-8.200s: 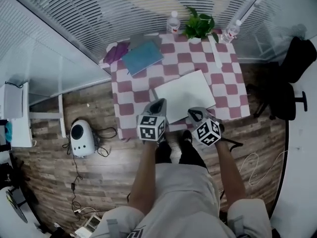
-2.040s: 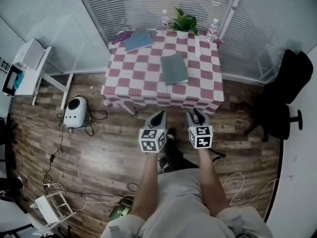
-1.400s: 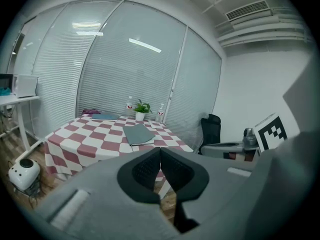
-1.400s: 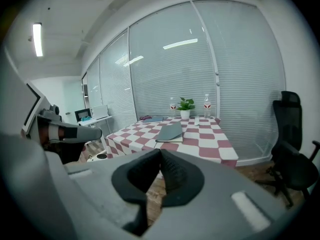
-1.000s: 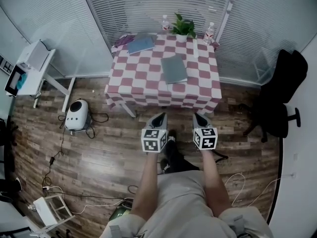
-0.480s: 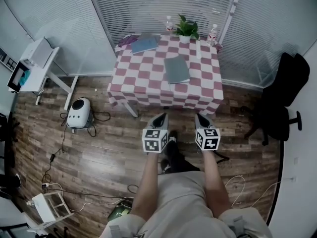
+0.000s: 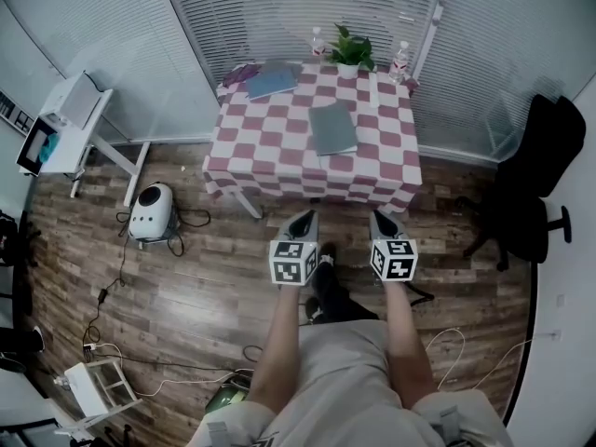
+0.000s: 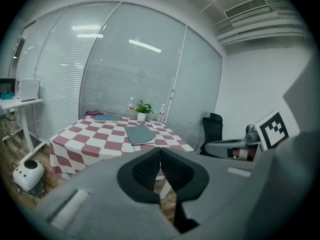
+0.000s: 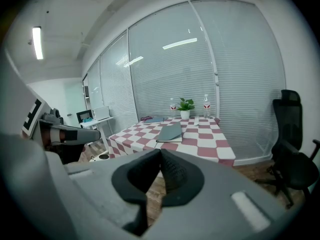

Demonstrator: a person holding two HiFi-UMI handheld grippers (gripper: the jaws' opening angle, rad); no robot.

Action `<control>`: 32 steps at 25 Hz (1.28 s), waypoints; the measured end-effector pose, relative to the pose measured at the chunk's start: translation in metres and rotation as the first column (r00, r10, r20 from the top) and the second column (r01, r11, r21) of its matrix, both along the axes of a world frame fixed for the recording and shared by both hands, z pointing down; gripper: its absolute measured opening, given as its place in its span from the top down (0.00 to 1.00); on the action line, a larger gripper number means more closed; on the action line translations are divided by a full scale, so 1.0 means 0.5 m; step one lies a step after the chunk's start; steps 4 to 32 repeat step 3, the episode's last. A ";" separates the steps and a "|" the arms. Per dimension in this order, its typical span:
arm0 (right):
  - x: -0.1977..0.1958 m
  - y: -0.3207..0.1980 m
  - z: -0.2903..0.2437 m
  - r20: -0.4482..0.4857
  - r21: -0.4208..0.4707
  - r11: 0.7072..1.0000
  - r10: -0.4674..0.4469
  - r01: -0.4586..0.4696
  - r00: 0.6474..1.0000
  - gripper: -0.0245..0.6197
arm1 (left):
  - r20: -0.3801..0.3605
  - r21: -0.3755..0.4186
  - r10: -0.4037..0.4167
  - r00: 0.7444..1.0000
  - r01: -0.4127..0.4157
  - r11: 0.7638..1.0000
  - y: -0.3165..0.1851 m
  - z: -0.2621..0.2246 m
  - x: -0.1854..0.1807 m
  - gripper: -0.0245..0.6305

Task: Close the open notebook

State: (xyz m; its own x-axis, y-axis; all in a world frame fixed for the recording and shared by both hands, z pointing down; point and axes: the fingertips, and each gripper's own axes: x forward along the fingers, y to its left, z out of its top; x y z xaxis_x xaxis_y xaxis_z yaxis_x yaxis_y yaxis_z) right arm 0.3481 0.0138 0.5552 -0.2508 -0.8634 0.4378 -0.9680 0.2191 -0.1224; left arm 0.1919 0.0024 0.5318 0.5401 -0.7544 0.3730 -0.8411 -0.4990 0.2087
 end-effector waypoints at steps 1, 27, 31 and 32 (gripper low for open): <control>0.004 -0.002 -0.001 0.000 0.003 1.000 0.002 -0.002 1.000 0.96 | -0.001 0.003 -0.002 1.000 0.002 1.000 -0.003 -0.001 0.003 0.95; 0.012 -0.008 -0.006 0.000 0.013 1.000 0.006 -0.006 1.000 0.96 | -0.004 0.010 -0.005 1.000 0.005 1.000 -0.013 -0.002 0.007 0.95; 0.012 -0.008 -0.006 0.000 0.013 1.000 0.006 -0.006 1.000 0.96 | -0.004 0.010 -0.005 1.000 0.005 1.000 -0.013 -0.002 0.007 0.95; 0.012 -0.008 -0.006 0.000 0.013 1.000 0.006 -0.006 1.000 0.96 | -0.004 0.010 -0.005 1.000 0.005 1.000 -0.013 -0.002 0.007 0.95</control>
